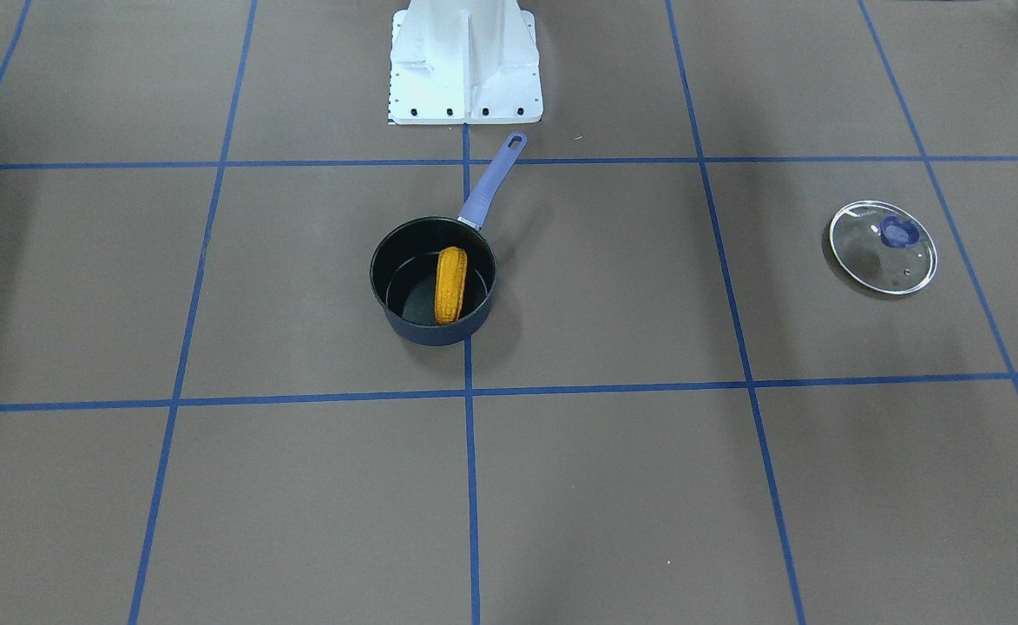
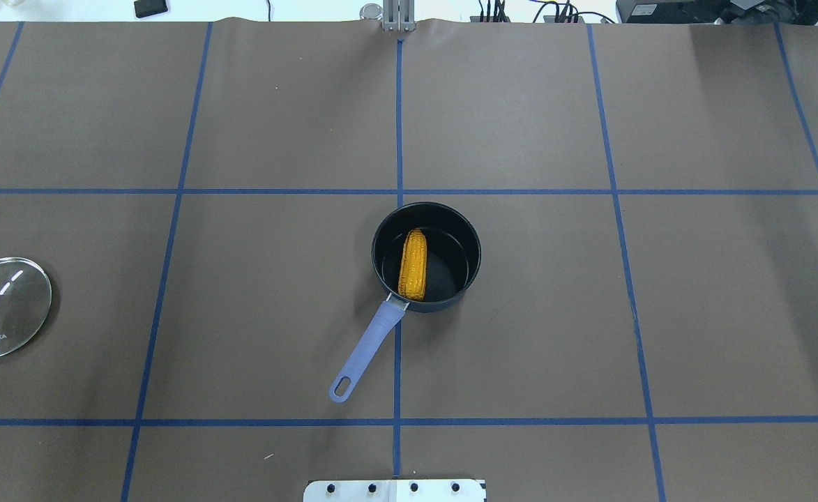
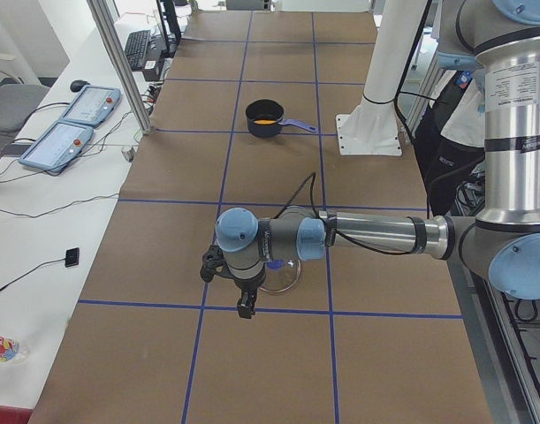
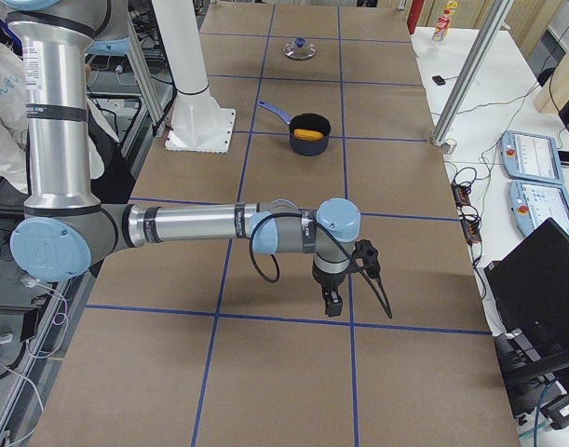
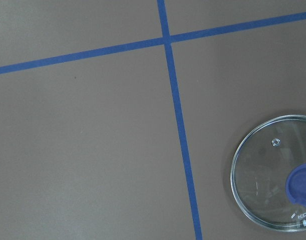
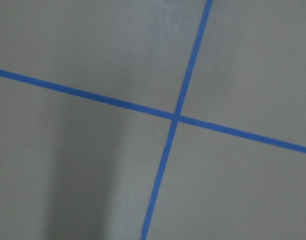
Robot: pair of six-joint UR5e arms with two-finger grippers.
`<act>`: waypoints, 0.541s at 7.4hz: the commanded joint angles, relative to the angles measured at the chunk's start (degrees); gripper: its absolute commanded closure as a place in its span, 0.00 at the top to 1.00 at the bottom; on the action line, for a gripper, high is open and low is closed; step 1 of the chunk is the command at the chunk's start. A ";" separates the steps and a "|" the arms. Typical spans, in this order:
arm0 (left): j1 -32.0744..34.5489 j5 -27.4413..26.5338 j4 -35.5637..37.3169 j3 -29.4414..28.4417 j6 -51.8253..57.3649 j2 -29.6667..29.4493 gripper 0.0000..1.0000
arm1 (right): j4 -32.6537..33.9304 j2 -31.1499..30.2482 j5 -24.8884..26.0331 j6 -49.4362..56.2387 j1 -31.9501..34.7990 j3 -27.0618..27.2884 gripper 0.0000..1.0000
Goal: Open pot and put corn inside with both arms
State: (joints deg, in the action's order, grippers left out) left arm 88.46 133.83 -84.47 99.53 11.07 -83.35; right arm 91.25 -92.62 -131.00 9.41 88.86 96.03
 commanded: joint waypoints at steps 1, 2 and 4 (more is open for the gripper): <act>-0.04 -0.23 0.01 0.22 0.01 0.30 0.99 | 0.06 -1.42 -0.13 -0.09 0.88 0.12 1.00; -0.04 -0.41 0.01 0.14 0.01 0.47 0.99 | -0.46 -1.42 -0.48 -0.01 0.88 1.17 1.00; -0.04 -0.06 0.01 0.22 0.01 0.65 0.99 | -0.55 -2.04 -0.66 -0.01 0.79 0.74 1.00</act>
State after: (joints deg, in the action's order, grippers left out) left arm 88.42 133.65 -84.47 99.73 11.07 -82.79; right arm 90.75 -94.44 -131.52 9.36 89.67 97.05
